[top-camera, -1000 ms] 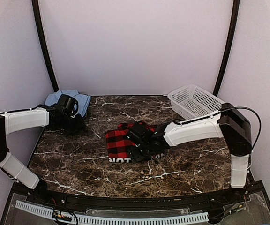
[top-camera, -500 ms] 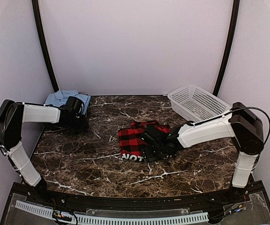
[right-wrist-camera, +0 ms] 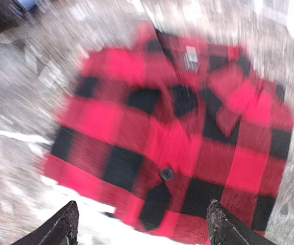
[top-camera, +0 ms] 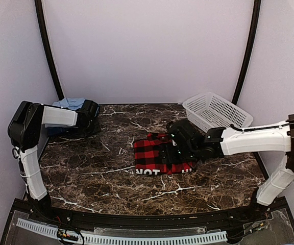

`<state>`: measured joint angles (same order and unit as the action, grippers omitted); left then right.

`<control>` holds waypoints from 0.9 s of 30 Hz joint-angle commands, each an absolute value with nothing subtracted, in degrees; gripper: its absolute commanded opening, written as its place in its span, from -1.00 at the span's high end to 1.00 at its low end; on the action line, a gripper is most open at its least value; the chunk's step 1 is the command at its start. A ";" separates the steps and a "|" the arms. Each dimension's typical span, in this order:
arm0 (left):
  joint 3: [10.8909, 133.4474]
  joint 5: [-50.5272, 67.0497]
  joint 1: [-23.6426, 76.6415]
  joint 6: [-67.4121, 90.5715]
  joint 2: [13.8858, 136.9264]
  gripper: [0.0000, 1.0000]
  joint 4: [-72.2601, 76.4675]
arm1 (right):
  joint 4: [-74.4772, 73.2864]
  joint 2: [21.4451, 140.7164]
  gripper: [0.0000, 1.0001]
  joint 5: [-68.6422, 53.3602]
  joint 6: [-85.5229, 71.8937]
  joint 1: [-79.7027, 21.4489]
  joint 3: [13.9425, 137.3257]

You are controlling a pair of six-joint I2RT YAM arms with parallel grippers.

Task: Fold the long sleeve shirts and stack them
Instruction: Move the square-folded shirt to the center of the board.

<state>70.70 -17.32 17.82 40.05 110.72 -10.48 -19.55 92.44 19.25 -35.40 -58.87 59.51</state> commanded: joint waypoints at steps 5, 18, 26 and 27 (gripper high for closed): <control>76.81 -25.88 16.55 36.86 116.27 0.10 -13.49 | -6.23 78.73 -0.69 19.82 -29.45 -58.49 58.98; 78.34 -31.67 18.57 37.08 115.95 0.21 -14.81 | 5.87 69.27 -0.68 20.72 -28.16 -58.52 49.56; 78.47 -37.57 22.20 35.86 114.73 0.18 -16.55 | 6.55 68.08 -0.70 22.31 -26.26 -58.53 50.28; 78.70 -38.92 23.28 35.24 114.81 0.18 -16.40 | 6.93 67.77 -0.70 22.60 -26.16 -58.48 49.93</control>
<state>77.49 -33.54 21.23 36.97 117.89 -14.06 3.11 69.73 20.73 -27.70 -58.85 49.84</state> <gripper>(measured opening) 0.412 0.848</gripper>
